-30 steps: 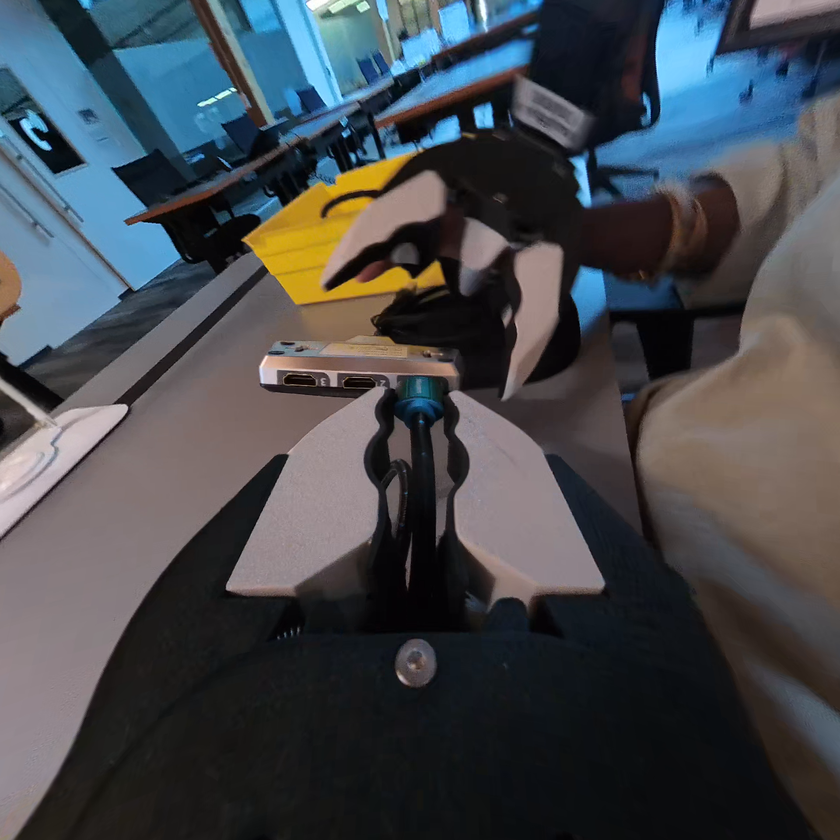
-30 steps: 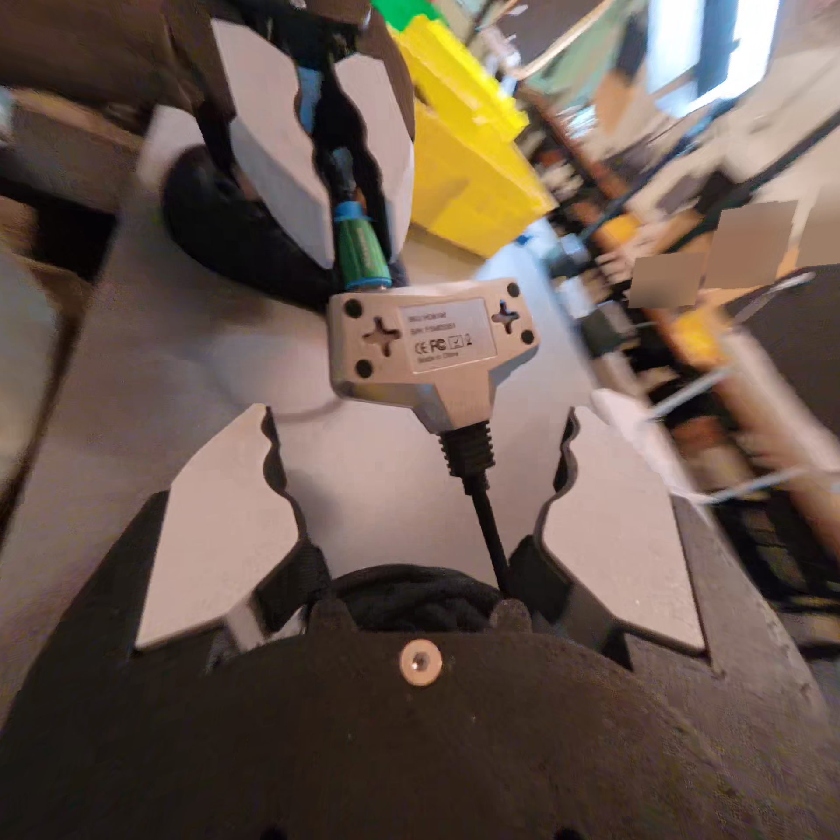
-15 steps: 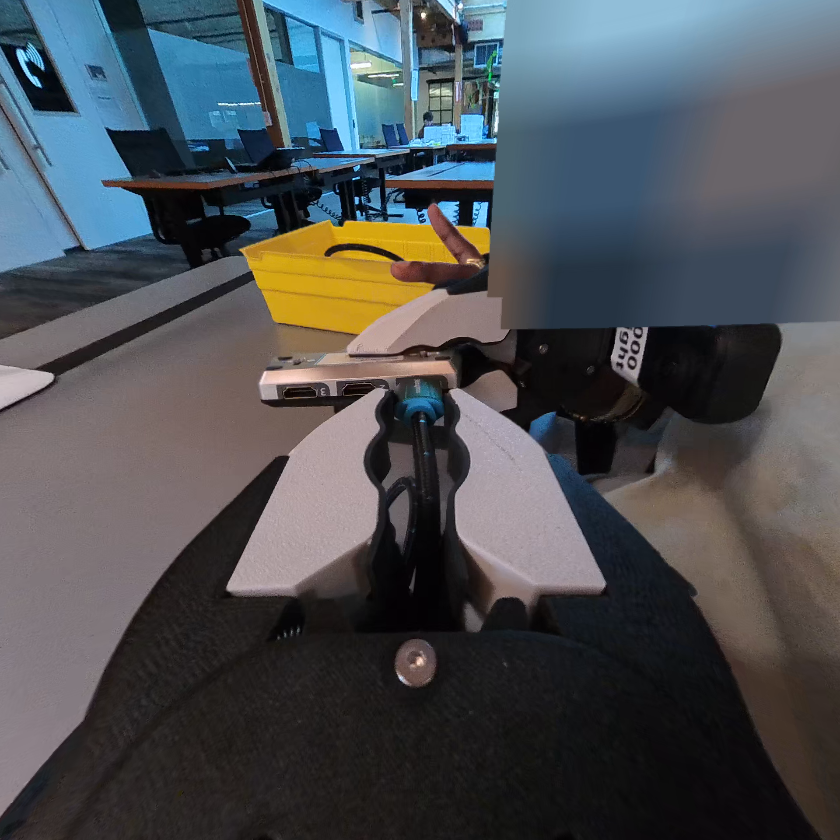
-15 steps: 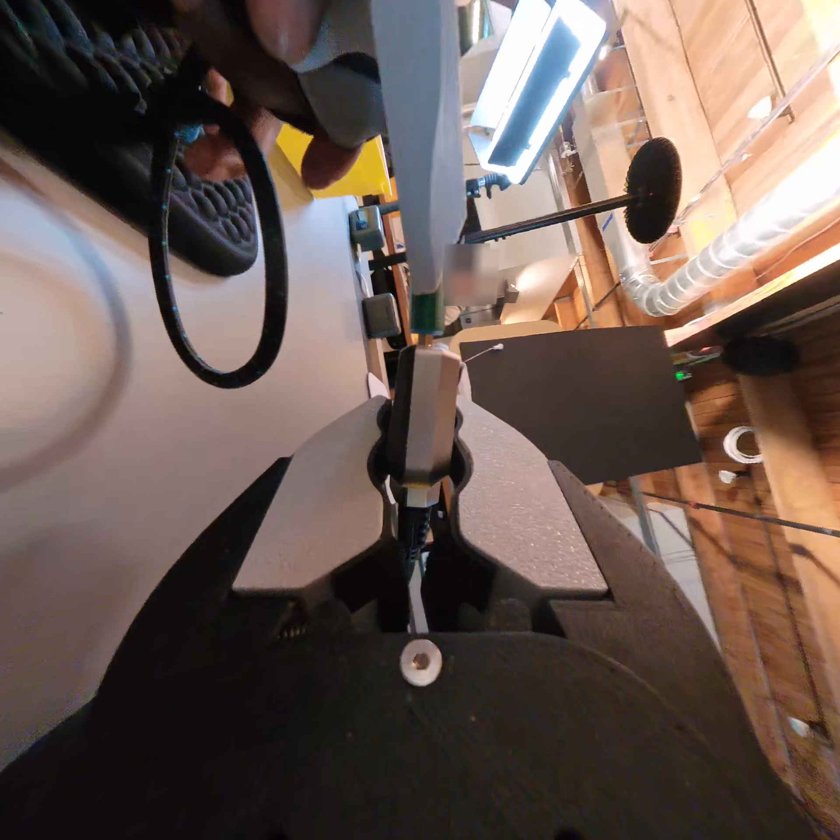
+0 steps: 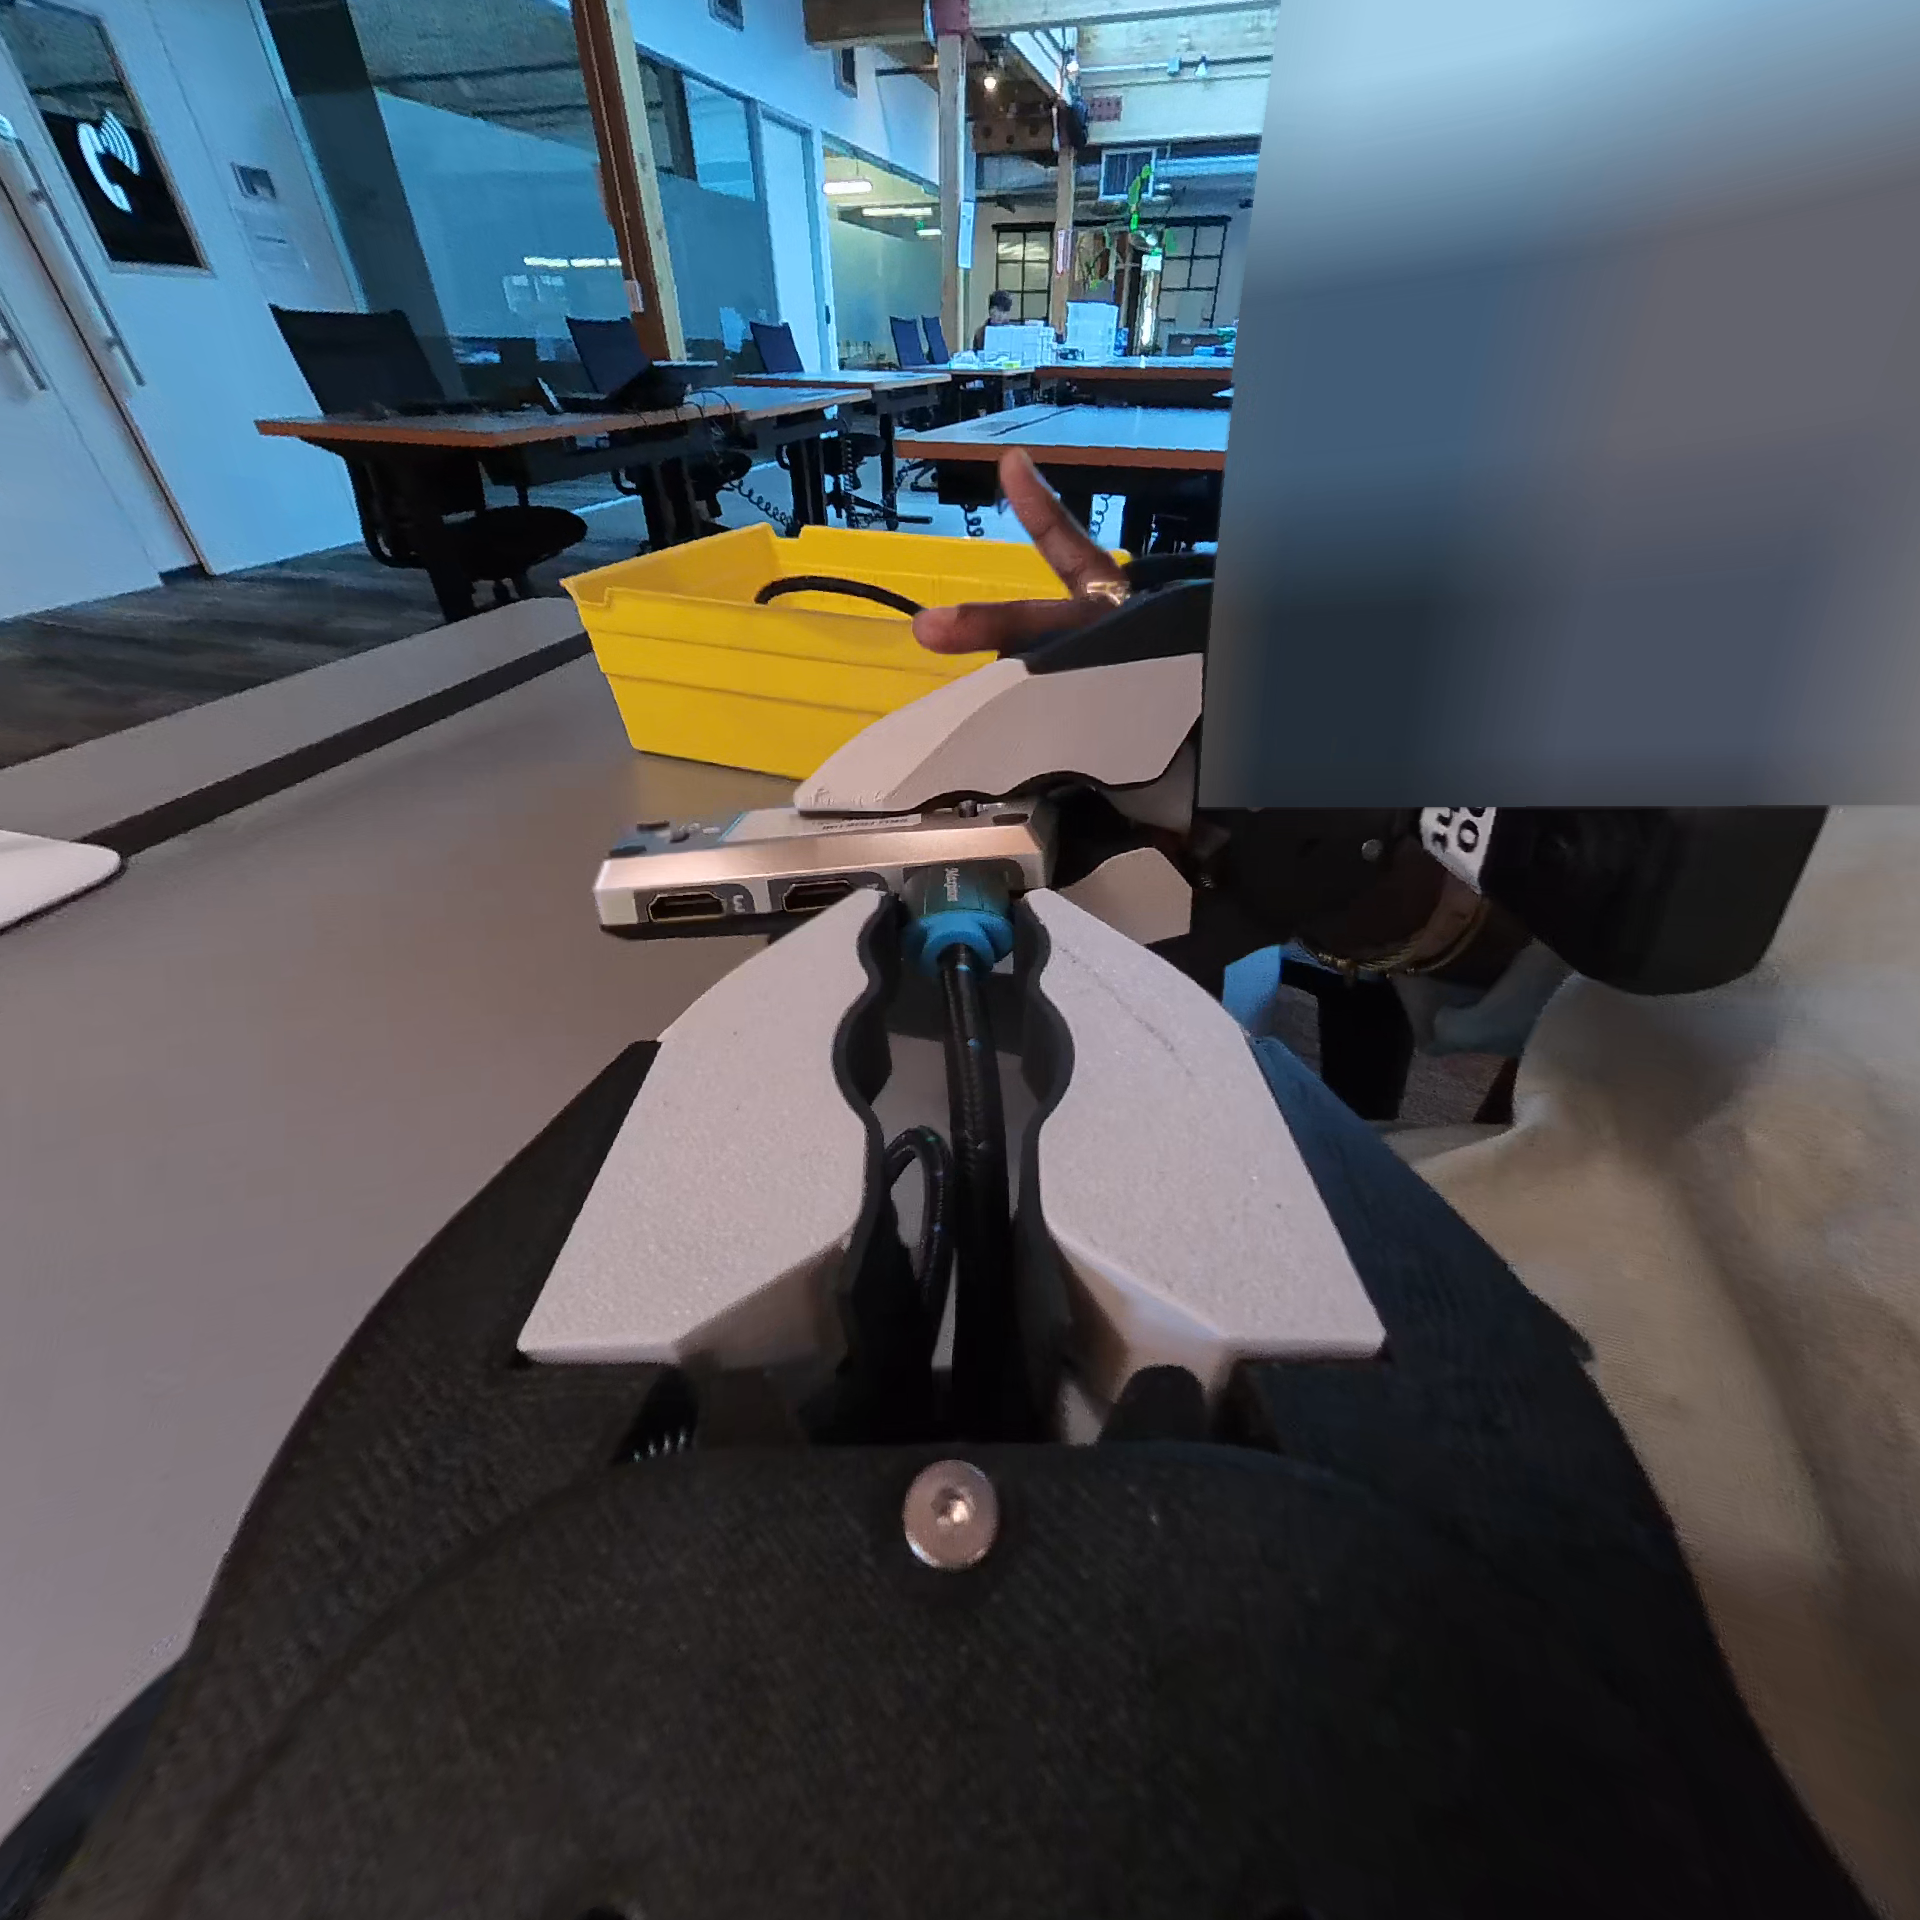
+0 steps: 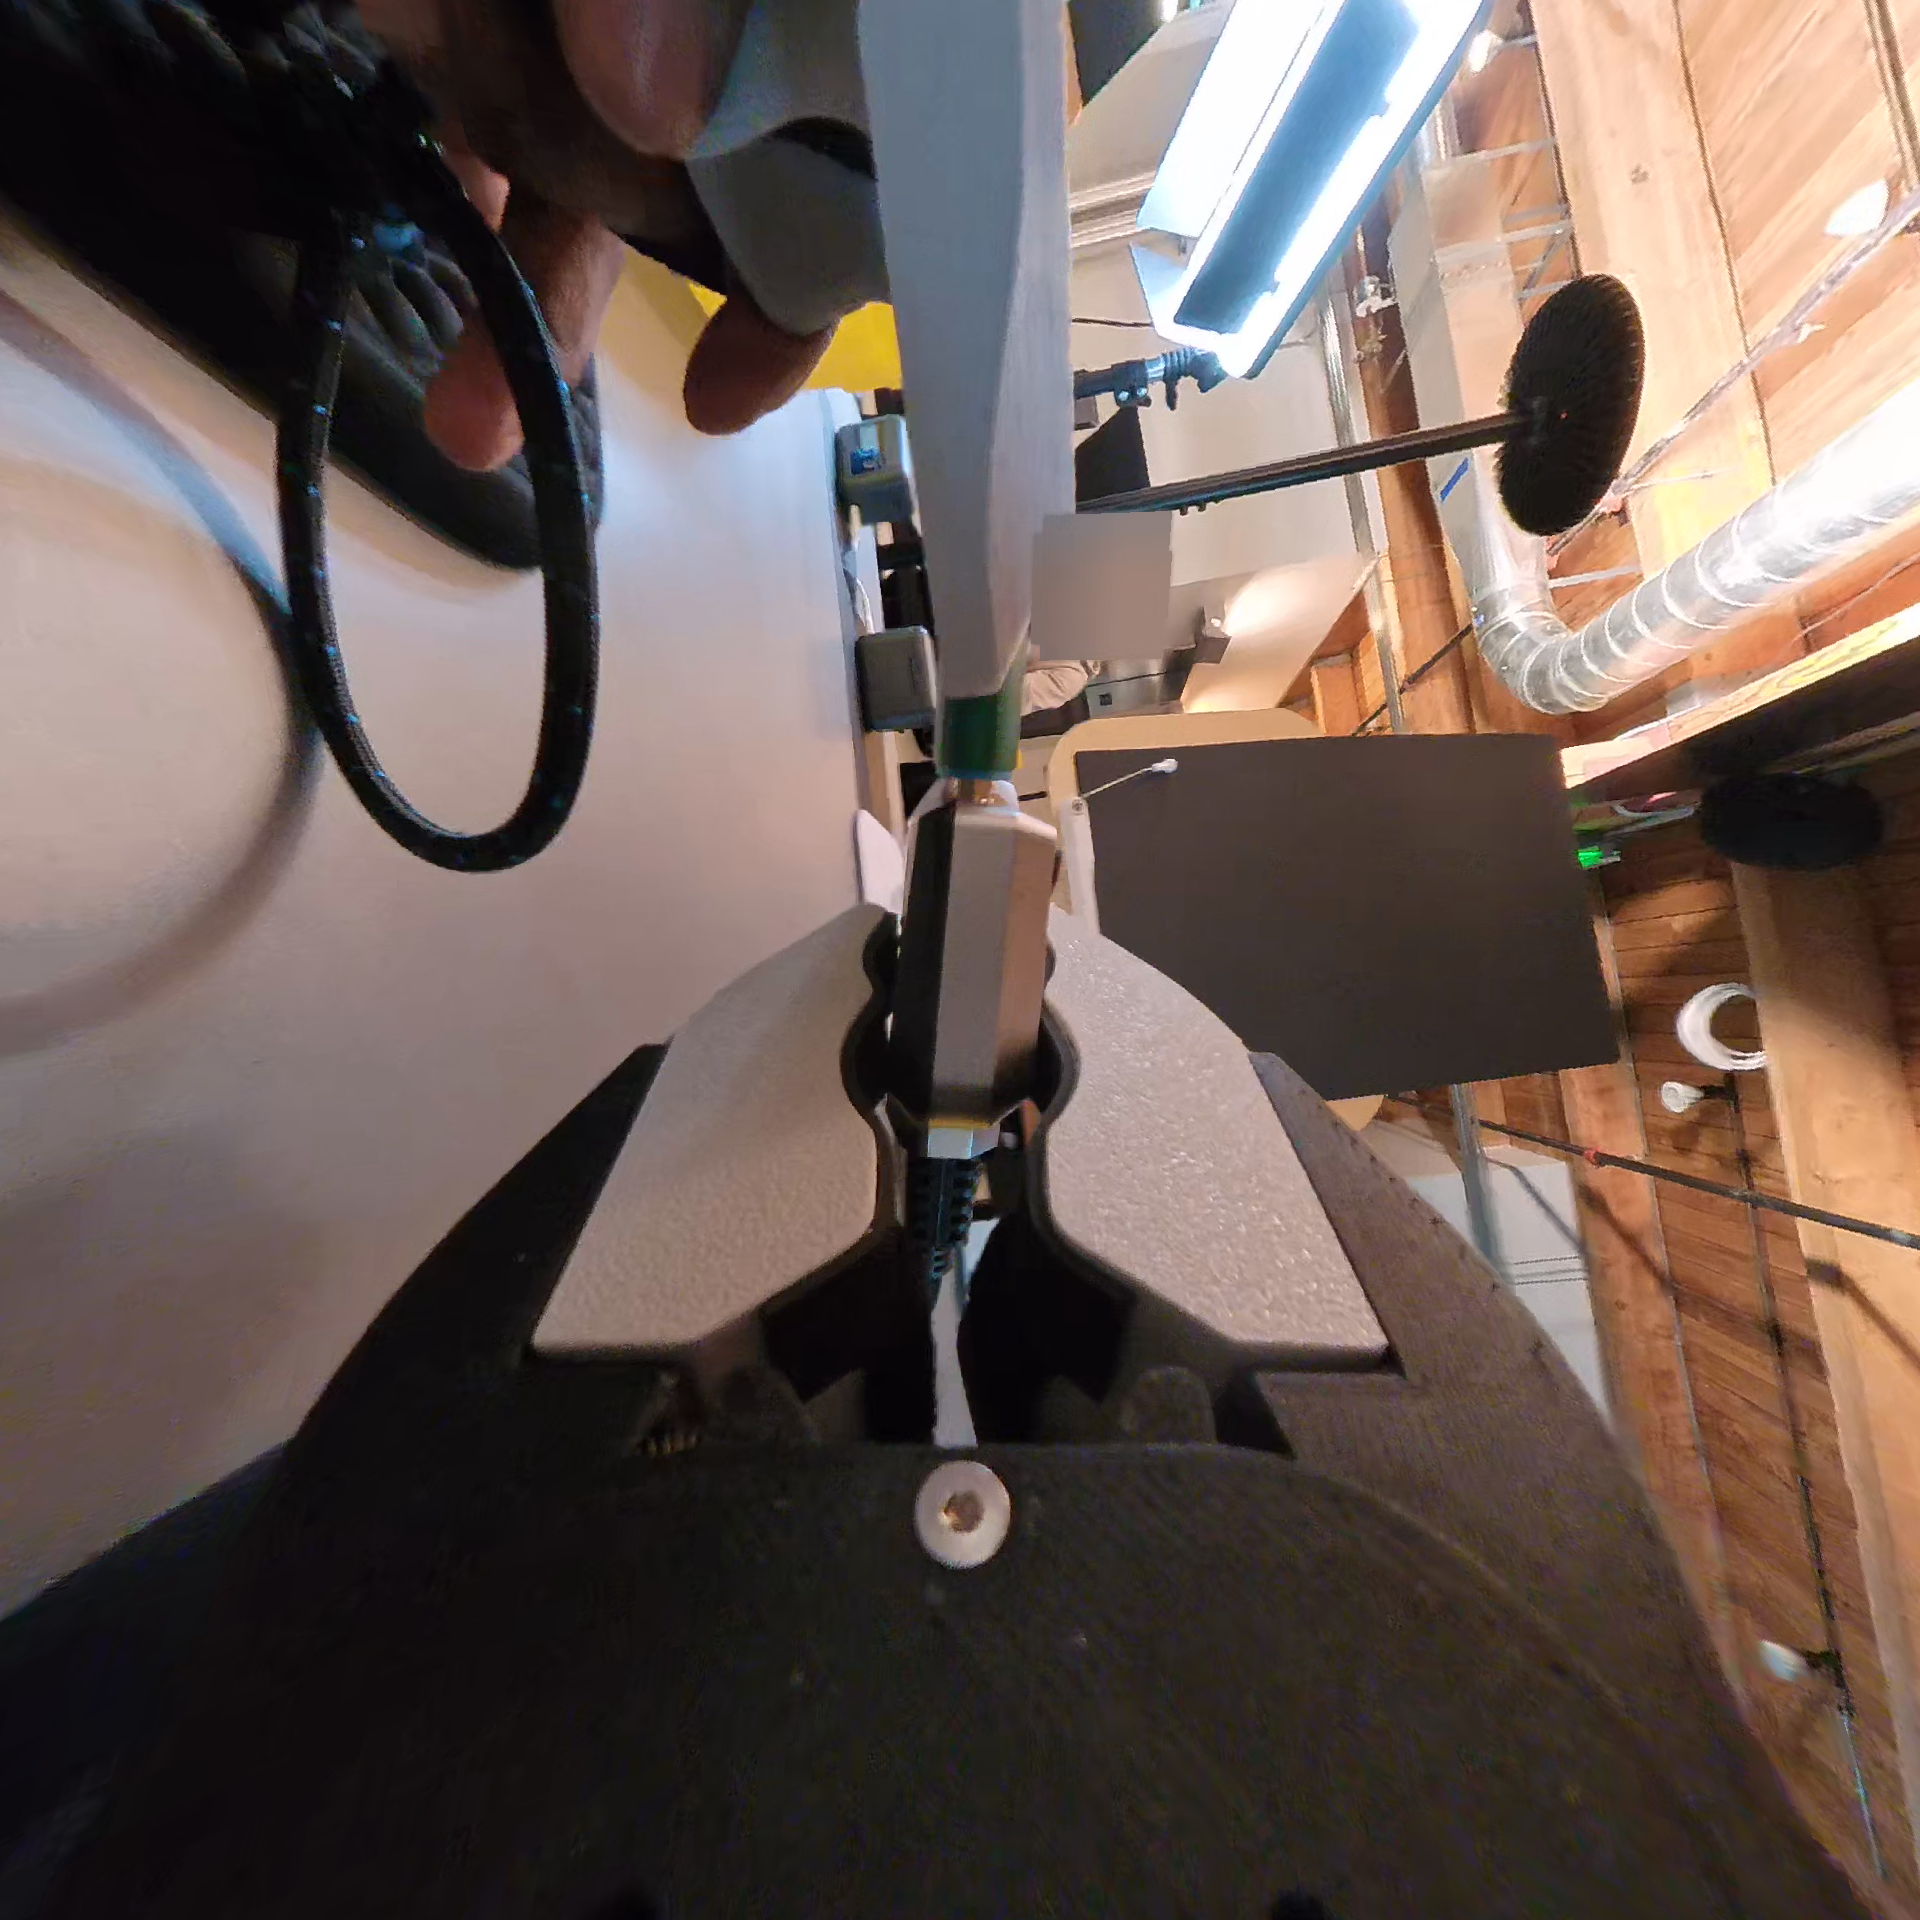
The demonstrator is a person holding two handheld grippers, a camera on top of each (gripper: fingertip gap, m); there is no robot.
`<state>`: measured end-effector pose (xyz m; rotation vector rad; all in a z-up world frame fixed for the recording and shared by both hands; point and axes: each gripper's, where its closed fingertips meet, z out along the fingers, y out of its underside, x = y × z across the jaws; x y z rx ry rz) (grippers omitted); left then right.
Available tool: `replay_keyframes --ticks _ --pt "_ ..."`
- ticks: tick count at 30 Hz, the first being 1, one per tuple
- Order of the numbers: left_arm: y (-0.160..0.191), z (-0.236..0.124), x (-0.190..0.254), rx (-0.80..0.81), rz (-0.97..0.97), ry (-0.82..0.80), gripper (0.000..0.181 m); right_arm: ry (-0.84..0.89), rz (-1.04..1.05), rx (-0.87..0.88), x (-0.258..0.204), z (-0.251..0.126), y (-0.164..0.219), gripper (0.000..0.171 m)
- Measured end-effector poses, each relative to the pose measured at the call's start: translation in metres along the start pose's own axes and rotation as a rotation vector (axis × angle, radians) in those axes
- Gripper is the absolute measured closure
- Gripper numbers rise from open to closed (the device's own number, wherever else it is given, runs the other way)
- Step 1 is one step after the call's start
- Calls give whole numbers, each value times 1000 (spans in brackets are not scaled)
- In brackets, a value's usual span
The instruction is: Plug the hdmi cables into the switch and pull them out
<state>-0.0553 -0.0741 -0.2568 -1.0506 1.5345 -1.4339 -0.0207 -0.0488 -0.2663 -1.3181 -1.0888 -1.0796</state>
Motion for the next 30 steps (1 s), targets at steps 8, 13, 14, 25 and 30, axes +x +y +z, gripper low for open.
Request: replay_keyframes --ticks 8,13,14,25,30 --pt "-48 -40 -23 59 330 -274 105 -27 1 -47 -10 7 29 147" --pt "-83 -133 -55 4 522 -561 116 -35 6 -50 -22 8 33 146" --pt "-91 -160 -67 0 538 -669 119 -41 17 -46 -24 8 34 146" --pt "36 -361 -146 -674 149 -1151 132 -147 24 -109 -43 3 57 133" --pt "55 -335 -147 -619 140 -969 129 -279 37 -132 -52 -4 68 121"
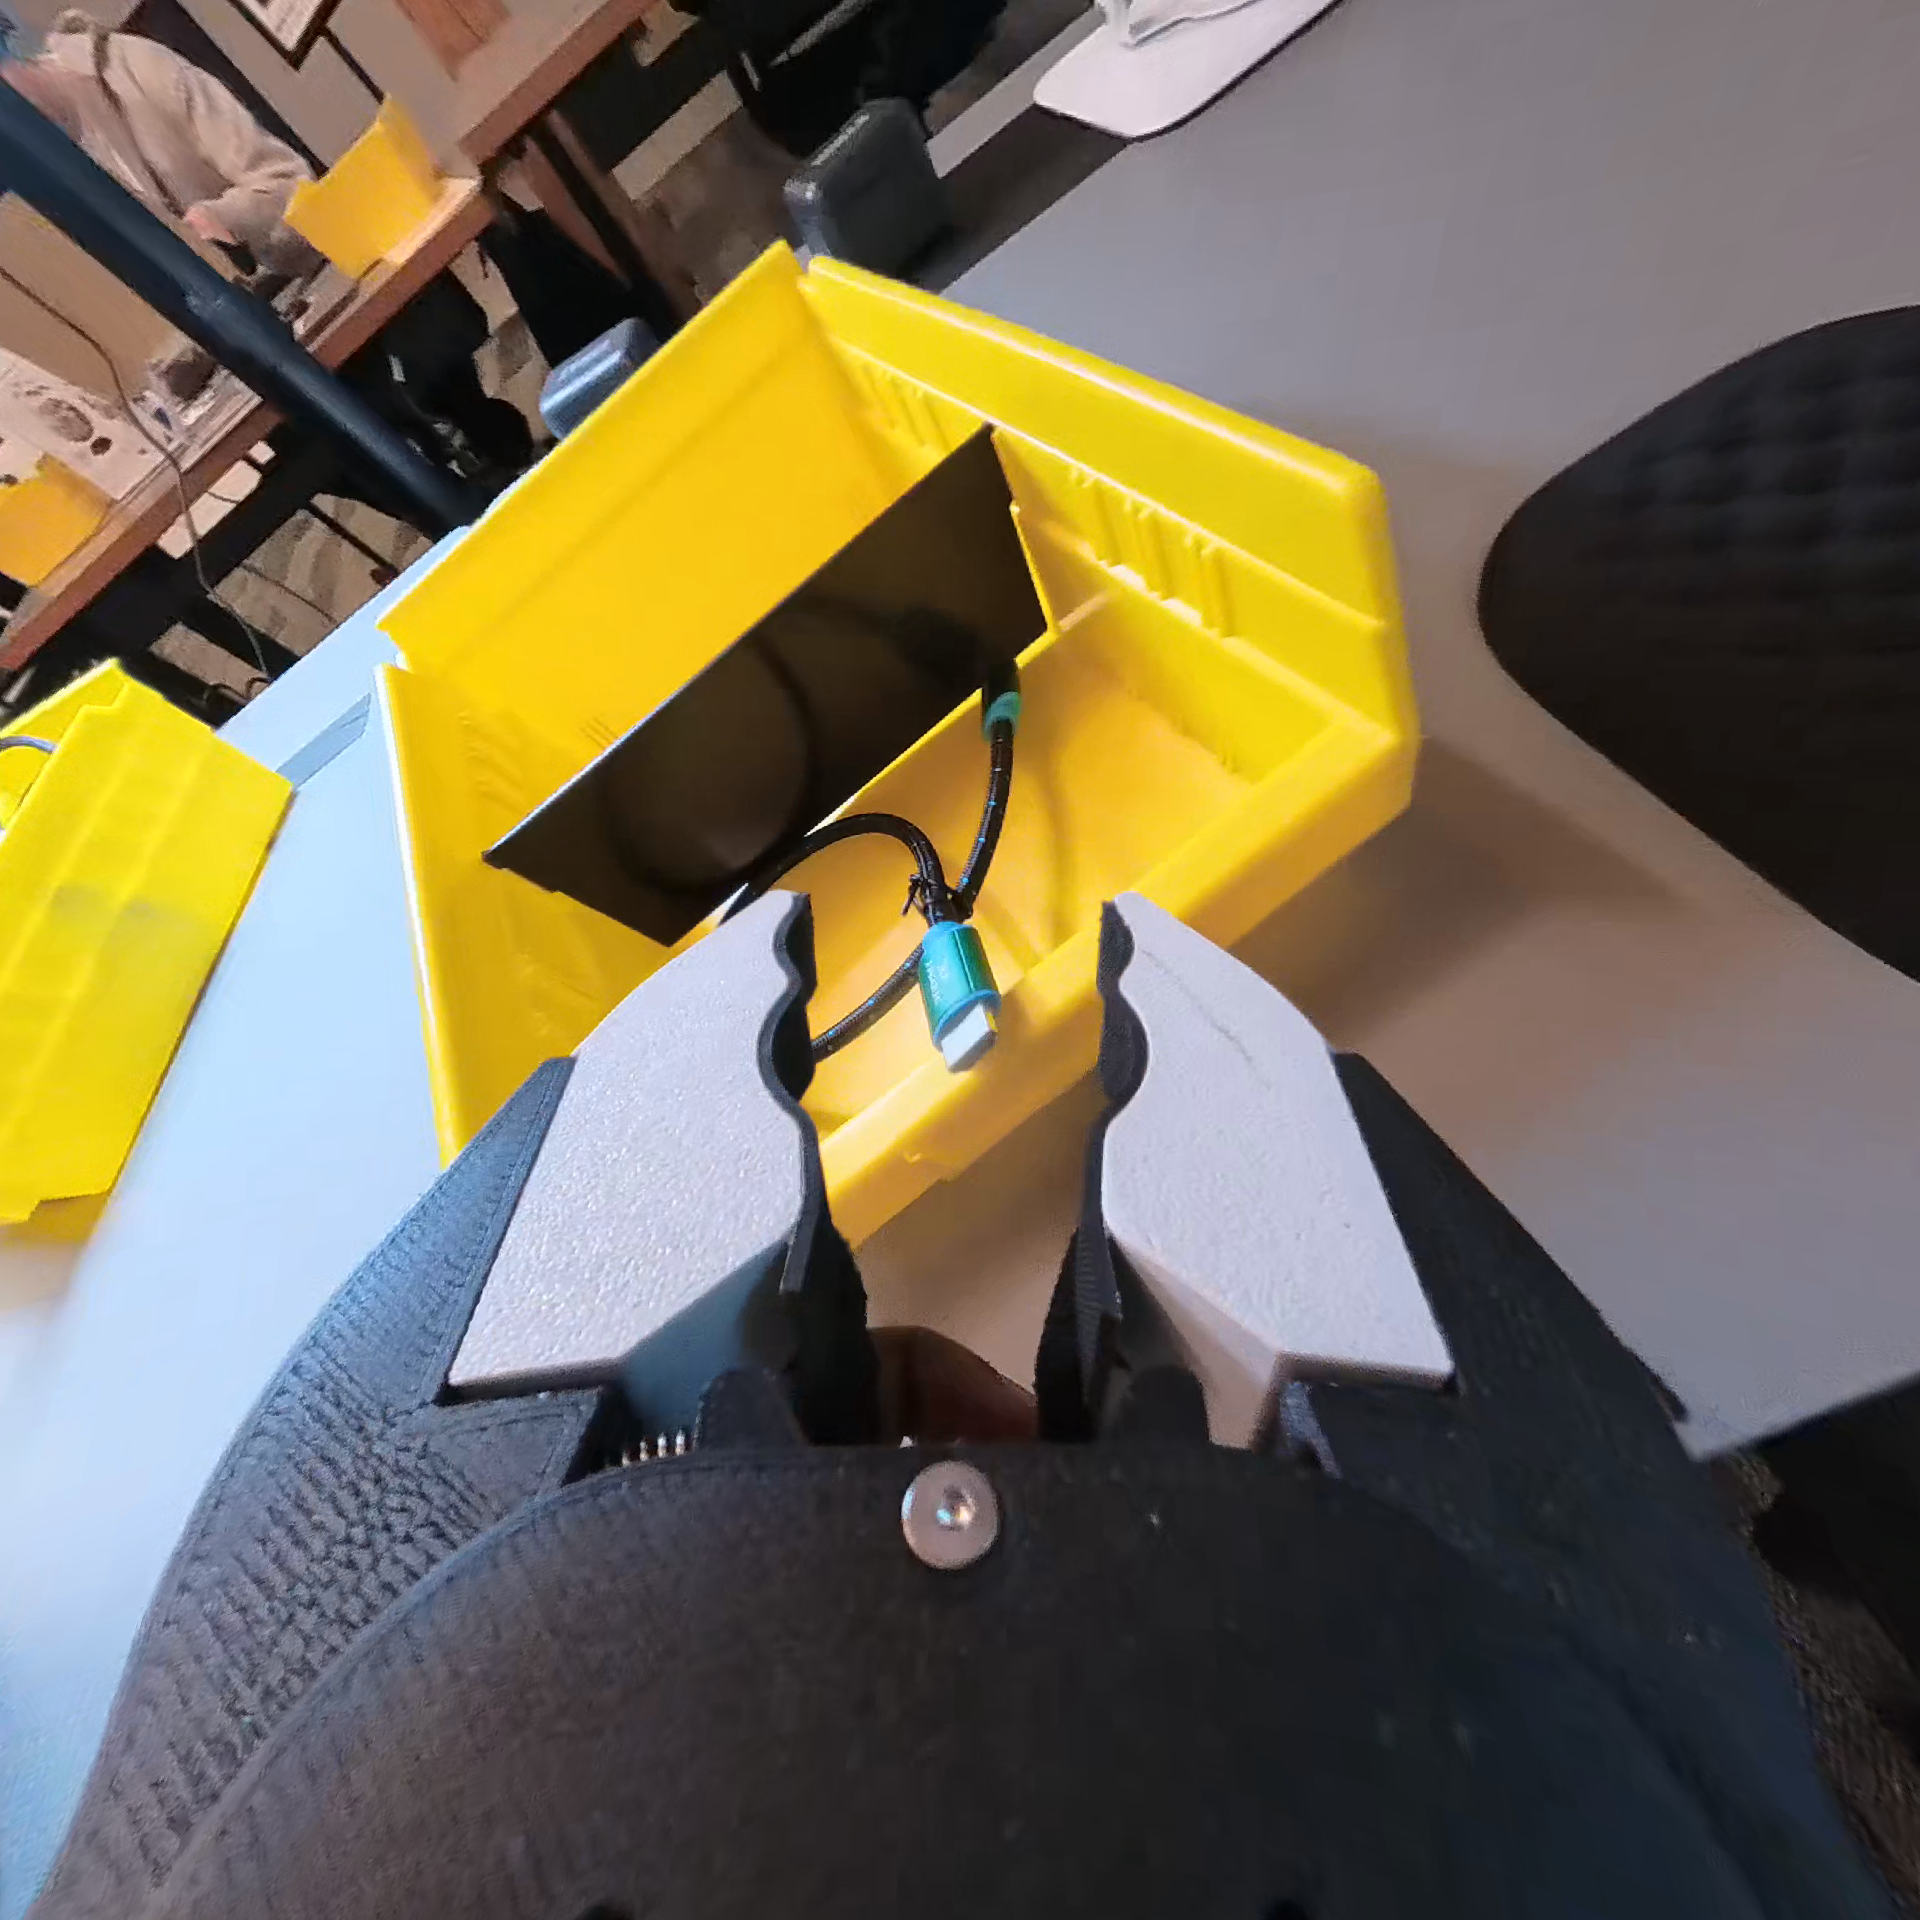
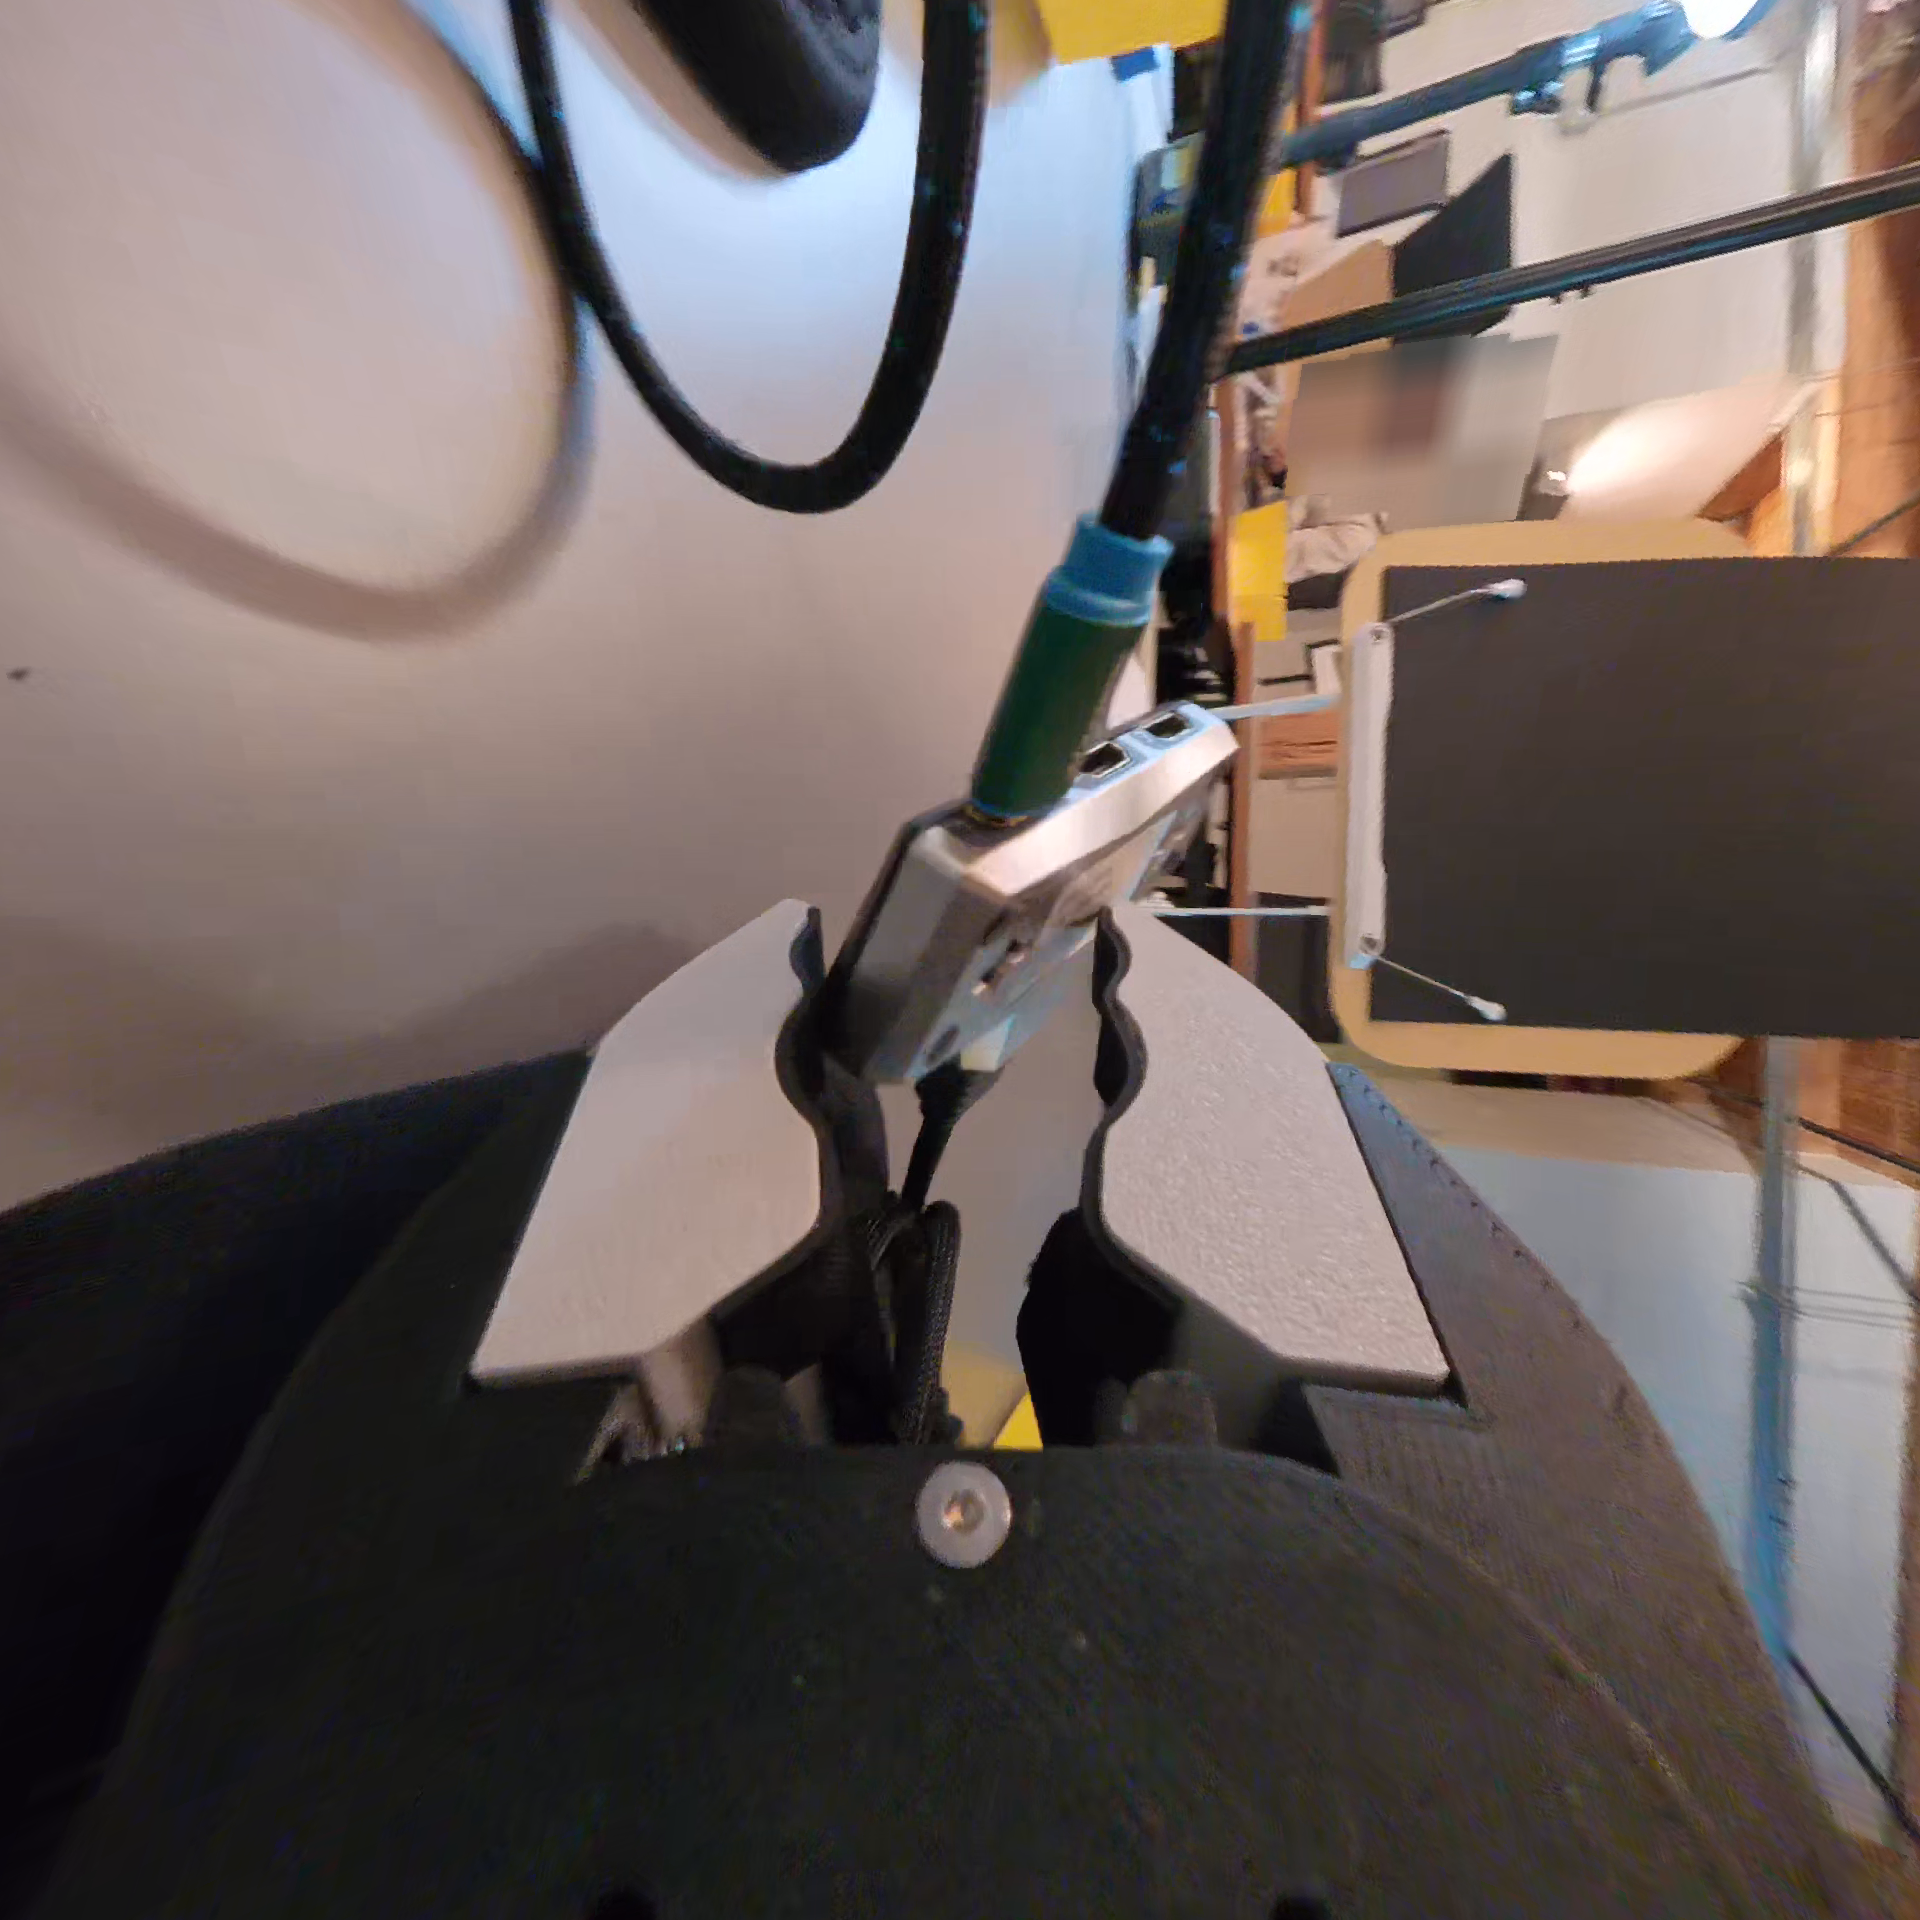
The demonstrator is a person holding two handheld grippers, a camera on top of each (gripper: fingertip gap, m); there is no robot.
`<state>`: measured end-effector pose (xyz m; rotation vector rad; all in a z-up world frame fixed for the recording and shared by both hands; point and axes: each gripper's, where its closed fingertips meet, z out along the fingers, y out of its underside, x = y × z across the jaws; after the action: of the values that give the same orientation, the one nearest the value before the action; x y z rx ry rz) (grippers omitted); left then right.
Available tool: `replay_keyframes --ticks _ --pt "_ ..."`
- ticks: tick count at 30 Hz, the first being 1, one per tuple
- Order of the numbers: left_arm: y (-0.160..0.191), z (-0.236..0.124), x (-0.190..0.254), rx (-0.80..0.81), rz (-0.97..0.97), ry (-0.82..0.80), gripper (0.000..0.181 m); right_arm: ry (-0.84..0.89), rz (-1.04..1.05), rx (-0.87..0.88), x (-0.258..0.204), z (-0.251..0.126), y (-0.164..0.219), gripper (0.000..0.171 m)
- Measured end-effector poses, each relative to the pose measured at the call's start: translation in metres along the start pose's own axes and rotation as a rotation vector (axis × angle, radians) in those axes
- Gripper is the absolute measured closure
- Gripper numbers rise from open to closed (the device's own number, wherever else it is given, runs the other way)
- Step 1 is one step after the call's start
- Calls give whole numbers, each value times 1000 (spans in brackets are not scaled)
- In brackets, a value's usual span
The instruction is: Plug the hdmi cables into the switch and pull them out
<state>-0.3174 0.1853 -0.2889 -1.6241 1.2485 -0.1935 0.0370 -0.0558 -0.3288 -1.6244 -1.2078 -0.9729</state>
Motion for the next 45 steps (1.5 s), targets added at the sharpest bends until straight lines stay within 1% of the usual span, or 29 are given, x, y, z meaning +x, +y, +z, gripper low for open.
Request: replay_keyframes --ticks 3,5,6,8,9,11,14,15,17,19,20,22,23,26,29,31,34,37,39,41,43,45 --pt "-4 13 -13 16 -106 -60 130 -146 64 52 -12 -9 -2 111" --pt "-9 22 -14 -1 -109 -44 133 -206 104 63 -15 -15 -2 101" --pt "-8 27 -12 -47 -76 -11 133 -223 112 57 -15 -17 0 96" --pt "3 37 -7 -197 -46 83 134 -234 112 36 -13 -20 3 90" --pt "9 43 -4 -284 -51 126 135 -231 107 29 -12 -22 4 89" --pt "17 57 -8 -420 -46 128 137 -220 103 27 -8 -25 4 89" --pt "32 77 5 -618 24 200 138 -216 119 42 -6 -26 4 89" --pt "38 84 7 -668 66 199 138 -221 123 42 -6 -26 5 89" --pt "53 94 0 -779 134 143 153 -224 121 34 -7 -26 7 88" --pt "49 91 -5 -781 171 104 160 -220 116 25 -6 -27 9 87" --pt "44 86 -11 -758 184 60 165 -216 117 26 -4 -28 9 87" --pt "29 73 -20 -655 136 -2 168 -202 127 35 0 -32 10 88" --pt "20 65 -22 -587 104 -19 169 -183 136 46 5 -33 9 92" --pt "-8 39 -33 -361 84 -104 169 -157 188 103 13 -39 6 94" --pt "-44 13 -34 -124 202 -224 169 -149 221 108 16 -41 10 94" --pt "-72 -4 -24 31 294 -287 170 -136 271 146 22 -44 5 97" --pt "-110 -20 8 207 455 -320 169 -108 368 277 35 -51 -15 101" --pt "-145 -26 54 348 657 -322 169 -87 443 444 46 -60 -45 106" --pt "-167 -28 87 434 810 -351 170 -75 486 575 54 -68 -67 108" --pt "-182 -27 114 474 943 -385 170 -60 497 664 57 -73 -84 109" --pt "-191 -25 138 507 1047 -409 169 -32 483 702 60 -75 -94 110" --pt "-195 -20 162 545 1093 -356 169 9 449 727 65 -75 -102 112"
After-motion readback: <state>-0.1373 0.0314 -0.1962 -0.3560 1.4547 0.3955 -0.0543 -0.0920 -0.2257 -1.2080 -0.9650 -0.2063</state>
